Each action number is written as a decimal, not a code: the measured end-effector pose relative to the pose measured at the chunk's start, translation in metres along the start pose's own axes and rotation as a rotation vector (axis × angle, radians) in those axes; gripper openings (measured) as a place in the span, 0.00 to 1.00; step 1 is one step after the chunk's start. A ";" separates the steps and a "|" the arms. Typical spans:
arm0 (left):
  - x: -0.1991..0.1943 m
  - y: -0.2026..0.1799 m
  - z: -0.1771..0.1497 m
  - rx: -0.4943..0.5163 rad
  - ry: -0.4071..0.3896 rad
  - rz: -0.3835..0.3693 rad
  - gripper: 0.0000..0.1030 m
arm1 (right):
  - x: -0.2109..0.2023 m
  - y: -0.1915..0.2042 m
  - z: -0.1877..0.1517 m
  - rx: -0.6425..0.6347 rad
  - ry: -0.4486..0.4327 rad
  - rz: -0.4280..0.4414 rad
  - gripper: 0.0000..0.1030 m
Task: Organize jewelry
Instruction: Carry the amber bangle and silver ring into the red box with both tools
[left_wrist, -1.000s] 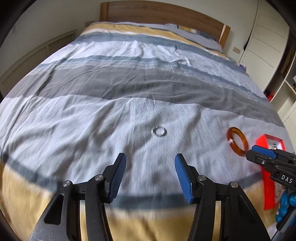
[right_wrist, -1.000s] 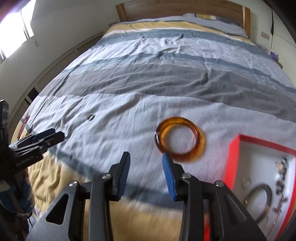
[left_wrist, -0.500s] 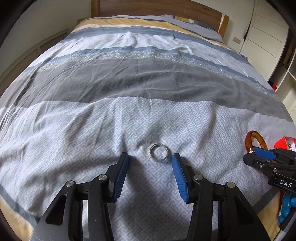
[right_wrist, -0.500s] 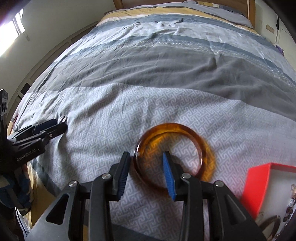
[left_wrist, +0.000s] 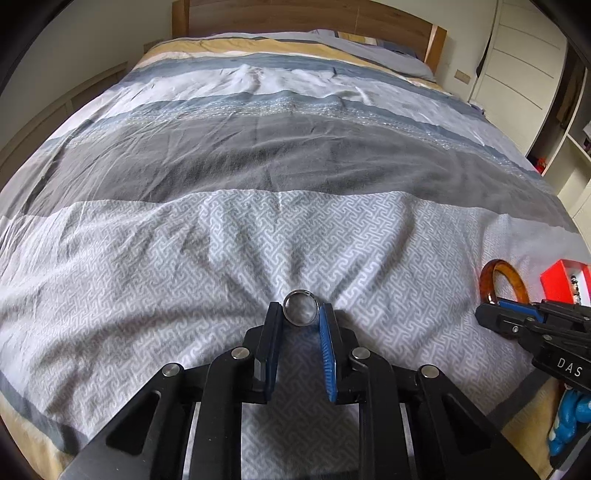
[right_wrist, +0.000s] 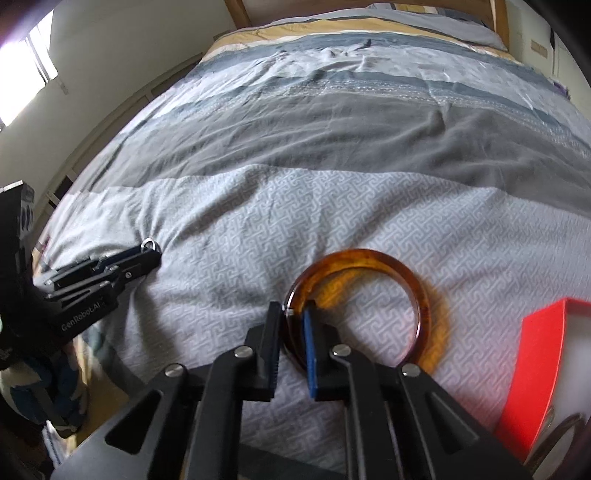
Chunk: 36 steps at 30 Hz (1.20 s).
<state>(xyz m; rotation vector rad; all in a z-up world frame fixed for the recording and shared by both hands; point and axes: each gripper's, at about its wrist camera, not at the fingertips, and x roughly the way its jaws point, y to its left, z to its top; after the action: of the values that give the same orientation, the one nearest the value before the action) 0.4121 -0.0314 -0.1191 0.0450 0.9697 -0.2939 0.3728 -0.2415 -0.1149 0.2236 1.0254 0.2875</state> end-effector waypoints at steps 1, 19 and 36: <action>-0.003 0.000 -0.001 0.000 -0.002 0.000 0.19 | -0.003 0.001 -0.002 0.005 -0.007 0.014 0.10; -0.133 -0.005 -0.054 0.014 -0.088 0.026 0.19 | -0.106 0.088 -0.049 -0.029 -0.119 0.173 0.09; -0.215 -0.060 -0.112 0.059 -0.151 -0.022 0.19 | -0.210 0.082 -0.123 -0.037 -0.219 0.121 0.09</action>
<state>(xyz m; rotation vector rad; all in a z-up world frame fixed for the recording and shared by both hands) 0.1917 -0.0216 -0.0012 0.0653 0.8124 -0.3418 0.1533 -0.2296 0.0187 0.2777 0.7910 0.3824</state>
